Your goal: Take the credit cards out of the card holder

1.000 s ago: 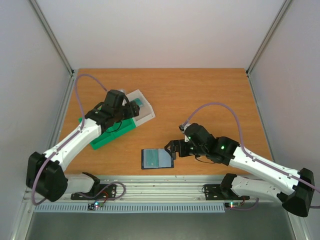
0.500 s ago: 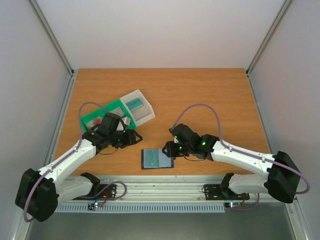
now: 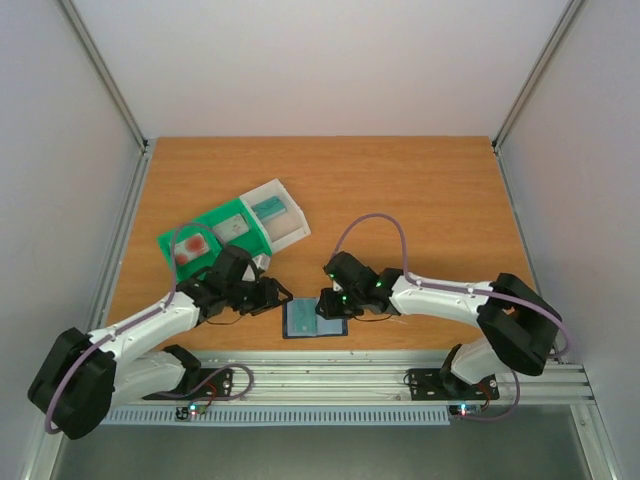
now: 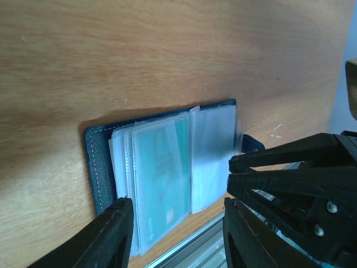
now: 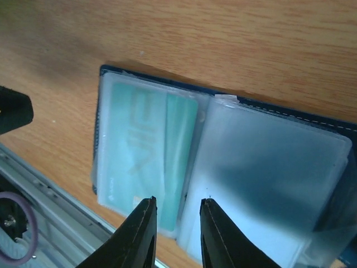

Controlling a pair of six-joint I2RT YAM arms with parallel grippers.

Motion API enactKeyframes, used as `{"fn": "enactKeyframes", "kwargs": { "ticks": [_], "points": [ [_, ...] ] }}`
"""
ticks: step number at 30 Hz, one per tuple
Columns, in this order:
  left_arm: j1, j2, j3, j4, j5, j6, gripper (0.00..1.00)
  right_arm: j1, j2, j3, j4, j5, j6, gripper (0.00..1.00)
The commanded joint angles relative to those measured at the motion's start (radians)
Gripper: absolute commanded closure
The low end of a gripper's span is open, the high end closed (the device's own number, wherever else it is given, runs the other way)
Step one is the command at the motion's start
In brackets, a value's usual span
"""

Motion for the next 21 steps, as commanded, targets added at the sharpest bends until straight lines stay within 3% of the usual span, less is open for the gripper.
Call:
{"fn": "enactKeyframes", "kwargs": {
  "ticks": [1, 21],
  "points": [
    [-0.022, 0.027, -0.032, 0.124, 0.012, -0.046, 0.55, -0.003, 0.054, 0.009, 0.061, -0.028, 0.009, 0.78],
    [-0.034, 0.073, -0.101, 0.238, 0.017, -0.093, 0.58, -0.003, 0.168, 0.031, 0.109, -0.081, 0.000, 0.85]
  ]
}}
